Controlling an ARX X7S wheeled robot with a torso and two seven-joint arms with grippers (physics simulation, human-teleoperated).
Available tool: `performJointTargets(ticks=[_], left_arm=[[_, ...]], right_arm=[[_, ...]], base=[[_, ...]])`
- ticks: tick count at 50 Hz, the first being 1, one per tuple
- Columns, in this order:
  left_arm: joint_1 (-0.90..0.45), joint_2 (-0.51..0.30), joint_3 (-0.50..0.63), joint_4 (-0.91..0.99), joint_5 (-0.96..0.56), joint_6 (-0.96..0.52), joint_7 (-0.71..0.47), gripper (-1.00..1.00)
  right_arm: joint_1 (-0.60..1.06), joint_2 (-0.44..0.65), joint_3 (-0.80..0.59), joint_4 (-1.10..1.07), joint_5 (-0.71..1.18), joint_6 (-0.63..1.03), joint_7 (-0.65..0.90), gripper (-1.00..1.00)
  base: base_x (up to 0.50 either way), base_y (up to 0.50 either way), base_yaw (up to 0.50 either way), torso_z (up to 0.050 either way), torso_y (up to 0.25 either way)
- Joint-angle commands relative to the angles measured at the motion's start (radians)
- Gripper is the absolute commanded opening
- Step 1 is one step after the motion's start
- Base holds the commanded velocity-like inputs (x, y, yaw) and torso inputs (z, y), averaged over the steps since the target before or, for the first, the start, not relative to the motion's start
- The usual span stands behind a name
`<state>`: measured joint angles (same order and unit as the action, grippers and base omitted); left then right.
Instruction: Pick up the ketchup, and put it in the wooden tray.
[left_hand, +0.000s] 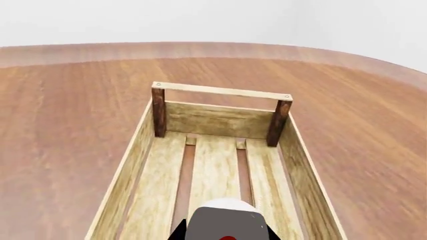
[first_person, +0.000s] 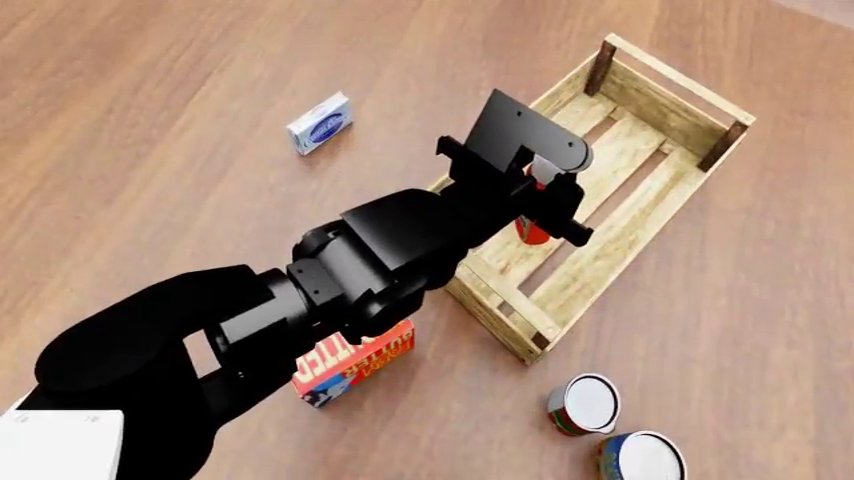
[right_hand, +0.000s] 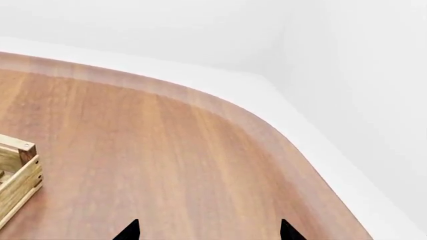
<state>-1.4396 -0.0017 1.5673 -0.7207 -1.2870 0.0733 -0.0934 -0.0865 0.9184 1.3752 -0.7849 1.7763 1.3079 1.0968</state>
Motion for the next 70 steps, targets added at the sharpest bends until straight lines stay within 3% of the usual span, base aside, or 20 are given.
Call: performJointTargets(ticks=[1,11,12,46,70], left_arm=[[0.001,0.002,-0.011,0.004,-0.003,-0.005,0.0,-1.0],[0.0,0.002,-0.011,0.009,-0.002,-0.013,-0.007,-1.0],[0.0,0.002,-0.011,0.01,-0.002,-0.013,-0.007,1.0],[-0.02,0.002,-0.011,0.021,-0.015,-0.013,-0.007,1.0],[-0.211,0.002,-0.006,0.039,-0.137,0.021,-0.029,1.0]], right_arm=[[-0.007,0.002,0.0,0.0,0.0,-0.006,0.001,1.0],[-0.013,0.002,0.0,0.0,-0.001,-0.01,0.002,1.0],[-0.013,0.002,0.0,0.0,-0.001,-0.011,0.001,1.0],[-0.02,0.0,0.003,-0.009,-0.021,-0.023,-0.022,1.0],[0.016,-0.027,0.01,-0.048,-0.112,-0.024,-0.175,1.0]], base=[[0.0,0.0,0.0,0.0,0.0],[0.0,0.0,0.0,0.0,0.0],[0.0,0.0,0.0,0.0,0.0],[0.0,0.0,0.0,0.0,0.0],[0.0,0.0,0.0,0.0,0.004]])
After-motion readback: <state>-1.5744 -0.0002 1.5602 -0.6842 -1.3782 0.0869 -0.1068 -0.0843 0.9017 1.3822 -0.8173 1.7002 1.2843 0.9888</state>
